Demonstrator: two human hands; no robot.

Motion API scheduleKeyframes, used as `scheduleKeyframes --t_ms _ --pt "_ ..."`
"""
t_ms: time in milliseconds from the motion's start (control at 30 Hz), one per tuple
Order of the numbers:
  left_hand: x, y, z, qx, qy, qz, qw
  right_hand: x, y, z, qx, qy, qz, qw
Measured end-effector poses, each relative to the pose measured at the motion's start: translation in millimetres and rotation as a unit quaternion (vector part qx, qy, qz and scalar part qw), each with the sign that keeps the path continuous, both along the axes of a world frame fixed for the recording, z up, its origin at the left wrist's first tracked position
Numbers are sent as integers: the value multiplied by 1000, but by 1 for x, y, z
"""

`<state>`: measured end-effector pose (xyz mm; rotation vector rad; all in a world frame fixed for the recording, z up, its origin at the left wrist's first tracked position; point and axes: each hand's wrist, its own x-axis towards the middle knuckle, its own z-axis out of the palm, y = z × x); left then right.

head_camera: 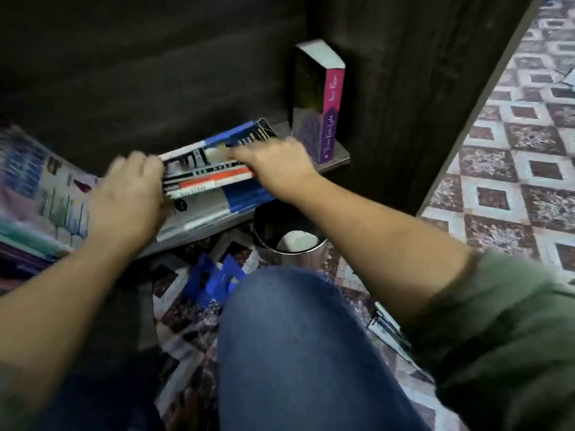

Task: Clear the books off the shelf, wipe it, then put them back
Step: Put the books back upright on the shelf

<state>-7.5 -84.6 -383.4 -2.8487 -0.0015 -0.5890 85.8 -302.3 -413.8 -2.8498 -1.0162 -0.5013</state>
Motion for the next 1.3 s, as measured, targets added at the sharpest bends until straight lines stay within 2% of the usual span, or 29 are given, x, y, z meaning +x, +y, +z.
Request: scheduleKeyframes --t_ms 67,100,233,333,433,533,567,600,667,733,800,833,900,1000,1100,1167,1200,1267,1300 --pt "-5 -1 -27 5 93 -3 996 7 2 -26 -33 71 12 997" --pt "-1 3 -39 -1 106 -5 994 10 1 -33 -26 88 14 996" --pt "18 10 -42 -6 91 -14 996 31 0 -34 -34 109 34 993" --pt "28 8 -42 9 111 -14 994 41 -3 -31 -40 136 31 989" --pt "32 -6 -34 18 164 36 986 33 -17 -43 -3 78 17 997" --pt "31 -39 -21 99 193 122 969 4 -47 -74 125 -60 48 989" --pt "29 -57 -14 115 185 129 967 -13 -56 -88 167 -73 68 981" --pt "29 -82 -6 120 167 105 973 -32 -70 -104 191 -60 87 976" --pt "23 -143 4 70 159 -28 984 -77 -106 -139 195 24 88 976" --pt "18 -205 -1 31 211 -210 954 -116 -150 -177 152 166 31 974" --pt "8 -257 -23 36 236 -401 885 -144 -197 -210 80 316 -92 941" --pt "7 -279 -39 54 218 -470 853 -153 -222 -227 45 357 -155 920" --pt "9 -310 -69 104 144 -551 815 -168 -266 -252 58 365 -244 897" --pt "29 -344 -108 180 107 -579 788 -172 -318 -276 120 335 -359 862" --pt "44 -366 -119 262 164 -520 797 -156 -348 -292 138 321 -409 843" --pt "51 -374 -129 348 191 -483 781 -139 -362 -302 136 332 -427 830" --pt "52 -377 -138 356 225 -467 777 -129 -368 -307 127 349 -434 821" --pt "51 -382 -147 367 277 -408 789 -110 -377 -317 98 386 -434 808" --pt "51 -386 -149 375 257 -399 796 -101 -381 -321 74 400 -432 805"
